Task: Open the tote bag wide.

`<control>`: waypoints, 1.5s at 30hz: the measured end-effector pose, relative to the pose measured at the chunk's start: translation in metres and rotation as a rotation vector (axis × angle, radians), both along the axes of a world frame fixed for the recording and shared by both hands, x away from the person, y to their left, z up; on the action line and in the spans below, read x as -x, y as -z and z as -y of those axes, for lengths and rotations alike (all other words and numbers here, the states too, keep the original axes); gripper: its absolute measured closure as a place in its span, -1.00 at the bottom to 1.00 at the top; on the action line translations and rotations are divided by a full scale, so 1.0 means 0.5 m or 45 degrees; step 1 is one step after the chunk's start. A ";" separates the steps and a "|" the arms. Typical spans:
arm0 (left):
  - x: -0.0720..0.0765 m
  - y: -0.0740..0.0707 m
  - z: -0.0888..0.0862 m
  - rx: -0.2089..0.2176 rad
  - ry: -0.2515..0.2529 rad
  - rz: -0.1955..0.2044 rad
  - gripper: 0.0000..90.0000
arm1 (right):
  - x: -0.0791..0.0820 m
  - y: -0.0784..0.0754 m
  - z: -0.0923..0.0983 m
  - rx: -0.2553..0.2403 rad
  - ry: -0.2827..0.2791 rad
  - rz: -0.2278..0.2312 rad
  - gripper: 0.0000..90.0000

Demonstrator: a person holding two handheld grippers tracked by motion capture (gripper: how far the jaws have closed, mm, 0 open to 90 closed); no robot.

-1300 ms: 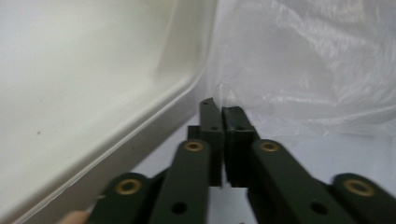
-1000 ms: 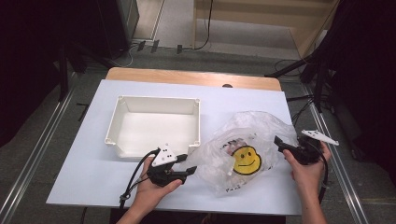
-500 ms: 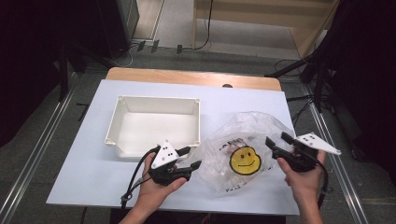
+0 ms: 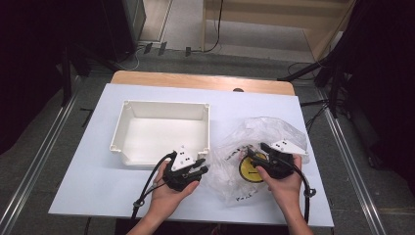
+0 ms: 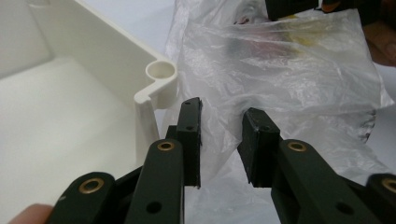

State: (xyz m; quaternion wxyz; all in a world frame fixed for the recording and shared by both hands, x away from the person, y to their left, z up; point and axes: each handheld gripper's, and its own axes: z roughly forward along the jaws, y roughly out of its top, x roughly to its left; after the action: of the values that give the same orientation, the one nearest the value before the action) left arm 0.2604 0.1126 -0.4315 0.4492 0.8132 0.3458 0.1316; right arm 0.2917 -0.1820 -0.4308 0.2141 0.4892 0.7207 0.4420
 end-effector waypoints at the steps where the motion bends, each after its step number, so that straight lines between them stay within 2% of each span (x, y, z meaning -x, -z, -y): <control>1: -0.002 0.004 0.002 -0.006 0.001 -0.009 0.61 | -0.001 0.000 0.003 -0.036 -0.037 -0.020 0.25; 2: -0.002 0.004 0.002 -0.006 0.001 -0.009 0.61 | -0.001 0.001 0.005 -0.055 -0.049 -0.029 0.27; 3: -0.003 0.008 0.003 -0.011 0.000 -0.015 0.62 | -0.001 0.002 0.009 -0.073 -0.037 -0.036 0.37; 4: -0.003 0.008 0.003 -0.011 0.000 -0.015 0.62 | -0.001 0.002 0.009 -0.073 -0.037 -0.036 0.37; 5: -0.004 0.010 0.004 -0.014 0.002 -0.022 0.62 | -0.001 0.002 0.012 -0.081 -0.031 -0.039 0.47; 6: -0.004 0.012 0.005 -0.014 0.002 -0.023 0.62 | -0.001 0.002 0.023 -0.085 -0.011 -0.029 0.78; 8: -0.005 0.014 0.006 -0.019 0.002 -0.027 0.62 | 0.001 0.003 0.027 -0.084 -0.009 -0.025 0.95; 9: -0.006 0.017 0.007 -0.022 0.001 -0.031 0.62 | 0.003 0.002 0.026 -0.061 -0.013 -0.011 1.00; 10: -0.006 0.017 0.007 -0.022 0.001 -0.031 0.62 | 0.003 0.002 0.026 -0.061 -0.013 -0.011 1.00; 12: -0.006 0.020 0.008 -0.021 0.001 -0.035 0.62 | 0.012 -0.004 0.020 -0.011 -0.037 0.004 1.00; 15: -0.007 0.022 0.006 -0.028 -0.003 -0.039 0.63 | 0.022 -0.010 0.023 0.001 -0.064 0.004 1.00; 18: -0.008 0.027 0.005 -0.026 -0.009 -0.046 0.64 | 0.036 -0.010 0.035 -0.020 -0.081 -0.026 1.00; 21: -0.011 0.032 0.005 -0.027 -0.014 -0.051 0.66 | 0.049 -0.002 0.049 -0.057 -0.099 -0.060 1.00; 23: -0.012 0.035 0.004 -0.031 -0.022 -0.052 0.69 | 0.055 0.000 0.054 -0.060 -0.094 -0.088 1.00; 28: -0.015 0.038 0.003 -0.030 -0.026 -0.062 0.83 | 0.062 0.022 0.056 -0.025 -0.099 -0.131 1.00; 31: -0.018 0.042 0.002 -0.026 -0.014 -0.072 0.91 | 0.055 0.048 0.050 0.062 -0.102 -0.178 1.00; 33: -0.017 0.042 0.002 -0.026 -0.011 -0.074 0.92 | 0.052 0.059 0.049 0.072 -0.111 -0.209 1.00; 34: -0.017 0.042 0.002 -0.026 -0.011 -0.074 0.92 | 0.052 0.059 0.049 0.072 -0.111 -0.209 1.00; 35: -0.017 0.042 0.002 -0.024 -0.013 -0.073 0.92 | 0.055 0.054 0.053 0.041 -0.096 -0.167 1.00; 36: -0.017 0.042 0.001 -0.018 -0.014 -0.071 0.91 | 0.058 0.049 0.054 0.018 -0.083 -0.143 0.94; 40: -0.018 0.043 0.001 -0.012 -0.012 -0.076 0.87 | 0.071 0.019 0.051 -0.051 -0.035 0.019 0.10; 41: -0.018 0.043 0.001 -0.012 -0.012 -0.076 0.86 | 0.071 0.019 0.051 -0.051 -0.035 0.019 0.10; 42: -0.018 0.043 0.002 -0.013 -0.011 -0.077 0.86 | 0.070 0.018 0.047 -0.055 -0.032 0.029 -0.07; 43: -0.017 0.043 0.004 -0.011 -0.006 -0.079 0.85 | 0.063 0.021 0.029 -0.033 -0.034 -0.027 -0.39; 44: -0.017 0.043 0.004 -0.011 -0.006 -0.079 0.85 | 0.063 0.021 0.029 -0.033 -0.034 -0.027 -0.39; 45: -0.016 0.043 0.005 -0.011 -0.005 -0.077 0.85 | 0.059 0.027 0.019 -0.019 -0.047 -0.073 -0.46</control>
State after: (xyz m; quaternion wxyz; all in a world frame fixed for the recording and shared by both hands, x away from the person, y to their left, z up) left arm 0.2682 0.1102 -0.4530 0.4350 0.8180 0.3601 0.1093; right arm 0.2621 -0.1915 -0.4442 0.1815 0.4899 0.7320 0.4372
